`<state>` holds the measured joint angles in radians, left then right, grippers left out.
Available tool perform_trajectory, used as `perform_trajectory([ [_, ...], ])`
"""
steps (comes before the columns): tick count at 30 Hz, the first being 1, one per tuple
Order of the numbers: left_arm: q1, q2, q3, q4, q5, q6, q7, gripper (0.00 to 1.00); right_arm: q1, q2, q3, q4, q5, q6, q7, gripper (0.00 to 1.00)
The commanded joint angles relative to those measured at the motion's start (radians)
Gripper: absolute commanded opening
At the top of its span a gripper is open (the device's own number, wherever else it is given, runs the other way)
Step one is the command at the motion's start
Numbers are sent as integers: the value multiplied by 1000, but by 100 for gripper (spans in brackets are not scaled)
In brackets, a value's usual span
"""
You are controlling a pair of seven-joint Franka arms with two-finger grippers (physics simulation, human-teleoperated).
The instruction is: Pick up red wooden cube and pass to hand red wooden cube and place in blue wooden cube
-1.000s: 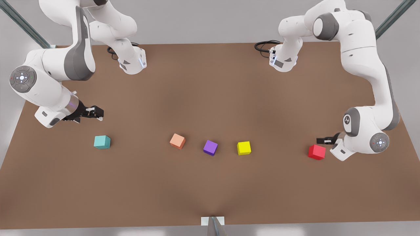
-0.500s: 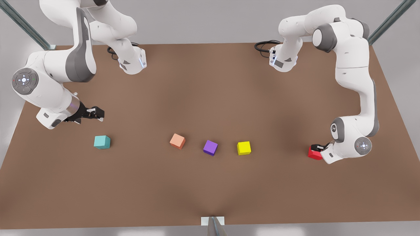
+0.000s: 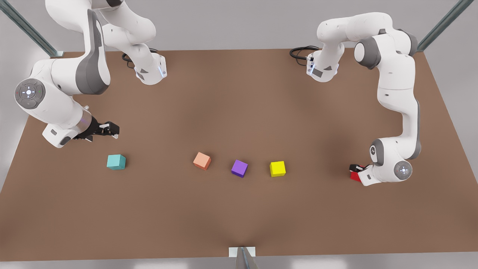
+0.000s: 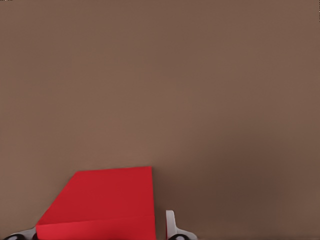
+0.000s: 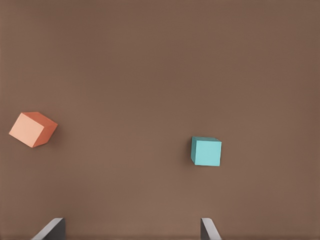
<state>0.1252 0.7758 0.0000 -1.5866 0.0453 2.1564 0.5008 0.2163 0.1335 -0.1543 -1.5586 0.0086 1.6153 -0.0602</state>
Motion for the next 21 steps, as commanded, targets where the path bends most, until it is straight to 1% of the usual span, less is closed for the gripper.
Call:
perform_trajectory([
  [1, -1, -1, 0, 2, 1, 8, 102, 89, 0, 0, -1, 0, 1, 1, -7, 100],
  [2, -6, -1, 0, 2, 1, 8, 102, 76, 0, 0, -1, 0, 1, 0, -7, 100],
  [3, -6, -1, 0, 2, 1, 8, 102, 74, 0, -2, -1, 0, 1, 0, -7, 100],
  [4, -6, -3, 0, 4, 2, 8, 102, 73, 0, -2, -1, -4, 1, 0, -6, 100],
  [5, -6, -4, 0, 5, 1, 8, 102, 71, 0, -2, -1, -4, 1, 0, -7, 100],
  [7, -16, -29, -2, 5, 1, 0, 15, 69, 0, -3, -1, -6, 1, -2, -6, 100],
  [9, -21, -55, -9, 4, -5, -21, -71, 68, 2, 0, -1, -4, 1, 2, -7, 100],
  [11, -13, -70, -41, 8, -7, -53, -139, 68, 2, 8, 1, -4, 1, 3, -7, 100],
  [12, 11, -69, -100, 46, -108, -165, -183, 68, 9, 21, 4, 5, 1, 3, -10, 100],
  [13, 11, -69, -103, 98, -295, -323, -214, 68, 25, 49, 10, 25, 7, 6, -67, 100],
  [14, 2, -66, -124, 157, -537, -490, -251, 68, 32, 121, 7, 80, 185, 5, -238, 100],
  [15, 2, -64, -224, 183, -620, -503, -390, 68, 3, 210, 2, 103, 465, 0, -422, 100],
  [16, -2, -46, -311, 221, -636, -494, -474, 67, 2, 276, 4, 132, 586, -6, -557, 100],
  [17, -6, 20, -429, 321, -637, -449, -611, 67, 3, 360, 9, 167, 729, -8, -836, 100],
  [18, -9, 55, -483, 350, -637, -425, -639, 67, 5, 432, 10, 207, 844, -8, -1028, 100],
  [19, -10, 121, -551, 405, -679, -406, -645, 68, 11, 526, 13, 241, 997, -6, -1313, 100],
  [20, -13, 166, -580, 422, -762, -372, -636, 68, 11, 601, 39, 288, 1077, 0, -1454, 100],
  [21, -15, 217, -615, 471, -789, -346, -636, 68, 11, 635, 53, 328, 1113, 5, -1520, 100],
])
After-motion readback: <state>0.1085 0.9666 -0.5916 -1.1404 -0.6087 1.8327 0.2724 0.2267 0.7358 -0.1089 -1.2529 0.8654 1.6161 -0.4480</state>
